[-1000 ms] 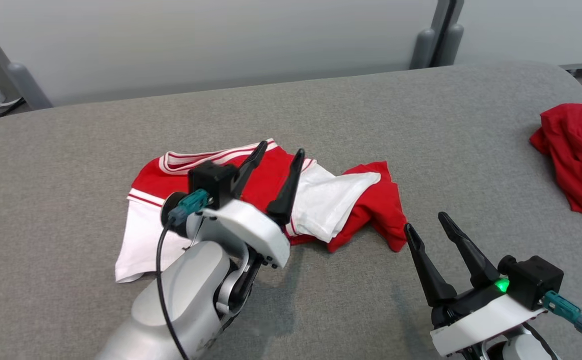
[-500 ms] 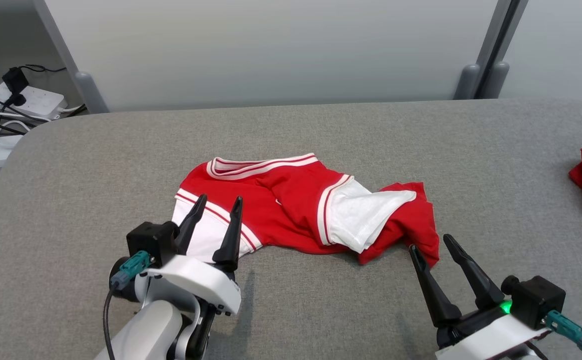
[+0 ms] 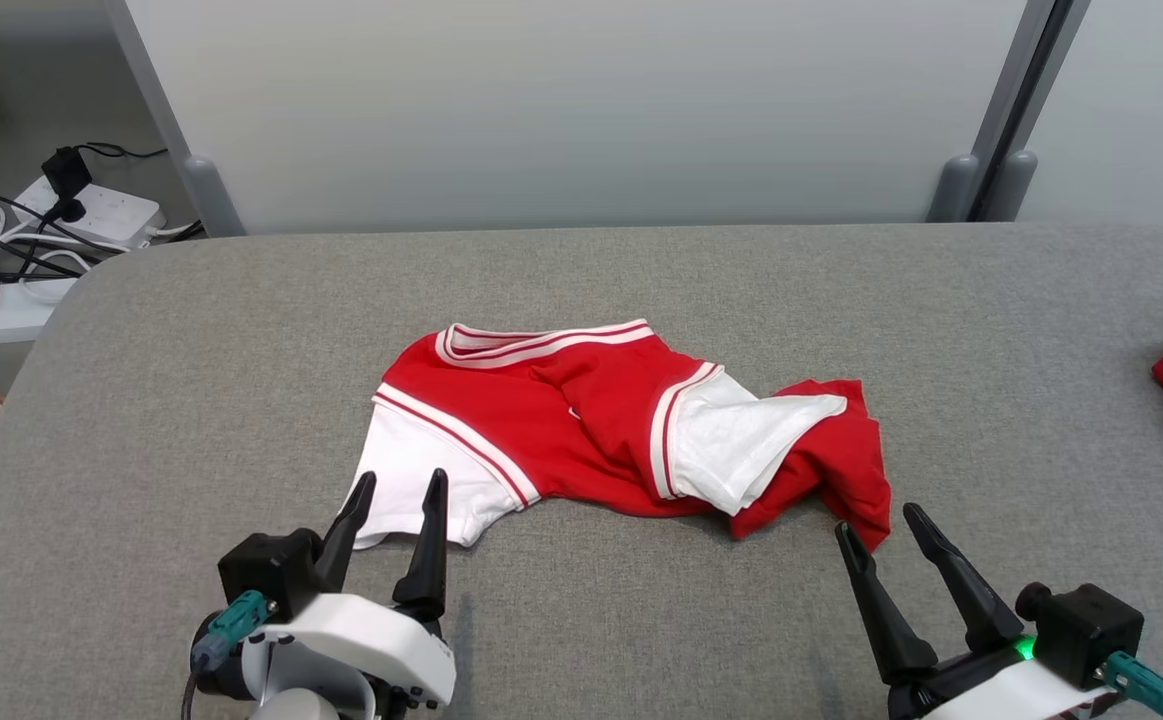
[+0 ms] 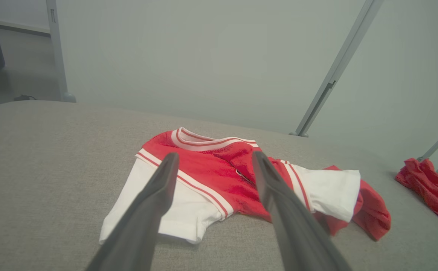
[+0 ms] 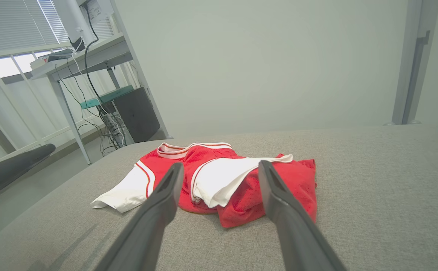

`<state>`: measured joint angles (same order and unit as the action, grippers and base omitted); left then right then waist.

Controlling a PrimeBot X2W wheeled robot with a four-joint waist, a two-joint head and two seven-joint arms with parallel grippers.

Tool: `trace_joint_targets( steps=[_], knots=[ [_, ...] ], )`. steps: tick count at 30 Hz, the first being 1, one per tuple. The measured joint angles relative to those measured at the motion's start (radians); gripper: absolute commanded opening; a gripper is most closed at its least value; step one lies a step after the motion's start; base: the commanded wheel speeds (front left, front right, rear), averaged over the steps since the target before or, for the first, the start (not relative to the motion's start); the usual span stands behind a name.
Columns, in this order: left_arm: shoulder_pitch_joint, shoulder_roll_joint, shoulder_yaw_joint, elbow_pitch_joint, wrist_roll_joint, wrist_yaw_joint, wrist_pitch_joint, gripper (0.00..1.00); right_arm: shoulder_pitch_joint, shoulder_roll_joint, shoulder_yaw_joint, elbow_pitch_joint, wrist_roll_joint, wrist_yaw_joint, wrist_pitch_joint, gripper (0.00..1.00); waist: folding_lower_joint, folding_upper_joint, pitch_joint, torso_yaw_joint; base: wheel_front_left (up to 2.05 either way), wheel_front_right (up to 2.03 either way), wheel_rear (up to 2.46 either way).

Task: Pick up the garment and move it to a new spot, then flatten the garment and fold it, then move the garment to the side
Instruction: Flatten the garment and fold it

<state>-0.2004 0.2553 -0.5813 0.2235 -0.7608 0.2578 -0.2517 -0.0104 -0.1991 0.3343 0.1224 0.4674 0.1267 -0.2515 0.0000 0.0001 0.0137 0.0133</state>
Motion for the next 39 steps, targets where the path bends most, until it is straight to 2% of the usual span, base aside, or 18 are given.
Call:
trace_joint_targets(
  steps=[10,19,31,38,39],
  knots=[
    [0.031,0.003,0.018,0.043,0.012,0.011,0.0,1.0,0.0,0.0,0.007,0.012,0.0,0.0,0.0,1.0,0.0,0.0,-0.01,-0.009,0.0,0.0,0.0],
    [-0.001,-0.009,0.04,0.246,-0.007,0.015,0.025,1.0,-0.001,-0.018,0.03,0.01,0.015,0.0,0.0,1.0,0.0,0.0,0.027,-0.023,0.0,0.0,0.0],
    [-0.197,-0.058,0.084,0.563,-0.033,-0.041,0.016,1.0,-0.052,-0.056,0.053,-0.011,0.02,0.0,0.0,1.0,0.0,0.0,0.114,-0.042,0.0,0.0,0.0],
    [-0.267,-0.092,0.091,0.692,-0.049,-0.086,0.013,1.0,-0.067,-0.06,0.058,-0.011,0.021,0.0,0.0,1.0,0.0,0.0,0.149,-0.056,0.0,0.0,0.0],
    [-0.267,-0.092,0.091,0.692,-0.049,-0.086,0.013,0.85,-0.067,-0.06,0.058,-0.011,0.021,0.0,0.0,1.0,0.0,0.0,0.149,-0.056,0.0,0.0,0.0]
  ],
)
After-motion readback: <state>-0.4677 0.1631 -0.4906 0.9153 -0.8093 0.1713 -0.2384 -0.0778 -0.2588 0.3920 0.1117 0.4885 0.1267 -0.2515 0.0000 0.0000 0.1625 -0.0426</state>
